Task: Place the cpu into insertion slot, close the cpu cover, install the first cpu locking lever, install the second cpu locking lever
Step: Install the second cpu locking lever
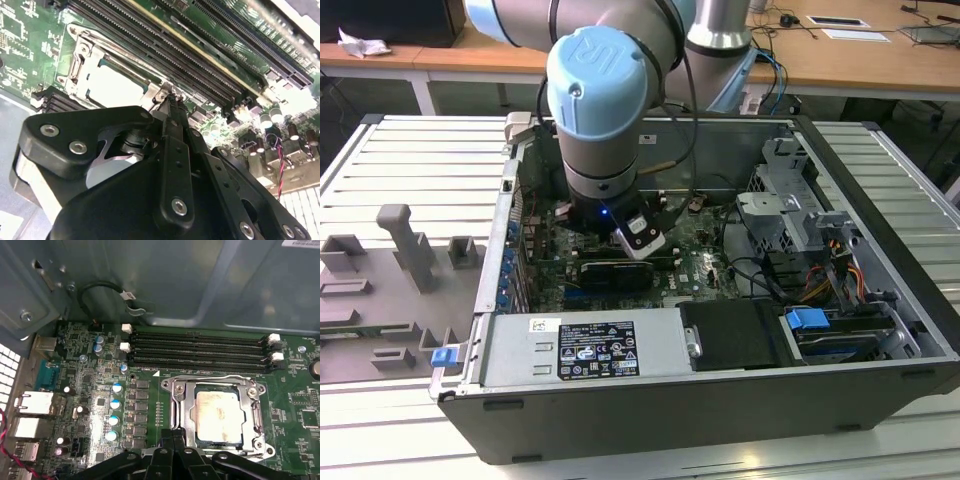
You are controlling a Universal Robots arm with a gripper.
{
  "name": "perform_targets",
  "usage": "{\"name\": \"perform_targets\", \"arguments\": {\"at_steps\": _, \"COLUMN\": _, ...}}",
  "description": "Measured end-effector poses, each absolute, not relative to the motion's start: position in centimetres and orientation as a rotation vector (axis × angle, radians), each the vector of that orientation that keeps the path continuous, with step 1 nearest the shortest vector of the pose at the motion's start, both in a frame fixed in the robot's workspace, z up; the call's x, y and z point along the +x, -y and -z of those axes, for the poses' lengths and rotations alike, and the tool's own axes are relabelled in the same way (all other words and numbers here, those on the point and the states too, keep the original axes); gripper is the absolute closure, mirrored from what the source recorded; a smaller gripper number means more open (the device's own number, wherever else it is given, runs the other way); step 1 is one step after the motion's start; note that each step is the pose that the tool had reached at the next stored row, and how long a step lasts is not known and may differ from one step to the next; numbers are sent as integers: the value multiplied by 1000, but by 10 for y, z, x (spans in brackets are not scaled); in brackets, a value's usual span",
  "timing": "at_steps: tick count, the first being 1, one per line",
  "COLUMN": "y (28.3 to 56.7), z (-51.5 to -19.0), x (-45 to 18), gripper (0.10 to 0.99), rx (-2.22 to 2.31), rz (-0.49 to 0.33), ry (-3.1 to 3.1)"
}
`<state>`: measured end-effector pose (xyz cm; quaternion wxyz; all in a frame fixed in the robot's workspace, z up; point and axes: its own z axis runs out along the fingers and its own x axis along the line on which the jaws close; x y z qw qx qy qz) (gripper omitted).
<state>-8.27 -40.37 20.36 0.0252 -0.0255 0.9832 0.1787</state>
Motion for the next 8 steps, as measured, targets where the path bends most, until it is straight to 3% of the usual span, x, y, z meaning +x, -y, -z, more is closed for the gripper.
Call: {"name": "perform_targets", "arguments": {"at_steps": 8, "y": 404, "z": -214, "x": -83, "gripper": 980, "rx": -79, "rz": -553, "ry": -3040}}
